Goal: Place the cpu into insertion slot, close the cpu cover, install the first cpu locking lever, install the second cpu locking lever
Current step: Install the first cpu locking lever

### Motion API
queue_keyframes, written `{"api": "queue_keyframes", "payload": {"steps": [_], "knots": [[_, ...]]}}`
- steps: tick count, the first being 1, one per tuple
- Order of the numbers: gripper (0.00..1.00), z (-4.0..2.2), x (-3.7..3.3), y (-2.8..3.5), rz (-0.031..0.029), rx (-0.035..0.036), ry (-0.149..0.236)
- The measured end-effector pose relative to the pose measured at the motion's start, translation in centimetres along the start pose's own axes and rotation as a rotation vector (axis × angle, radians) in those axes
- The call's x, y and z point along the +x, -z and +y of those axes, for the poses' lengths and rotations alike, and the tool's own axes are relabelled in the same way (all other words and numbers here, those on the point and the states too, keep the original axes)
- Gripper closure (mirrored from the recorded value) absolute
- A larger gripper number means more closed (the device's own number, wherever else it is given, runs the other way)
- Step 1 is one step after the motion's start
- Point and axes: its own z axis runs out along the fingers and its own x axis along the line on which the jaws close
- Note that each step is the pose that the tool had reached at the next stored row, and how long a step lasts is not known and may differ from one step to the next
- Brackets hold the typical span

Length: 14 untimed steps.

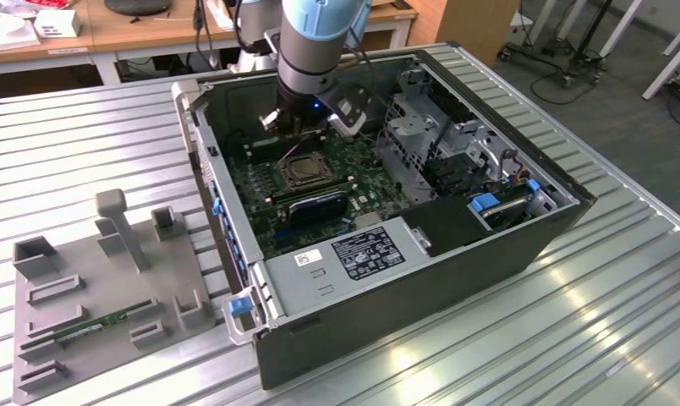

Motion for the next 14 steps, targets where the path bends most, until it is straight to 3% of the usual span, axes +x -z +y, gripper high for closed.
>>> {"api": "queue_keyframes", "payload": {"steps": [14], "knots": [[0.89, -0.36, -0.02, -0.86, -0.0009, 0.0001, 0.000]]}}
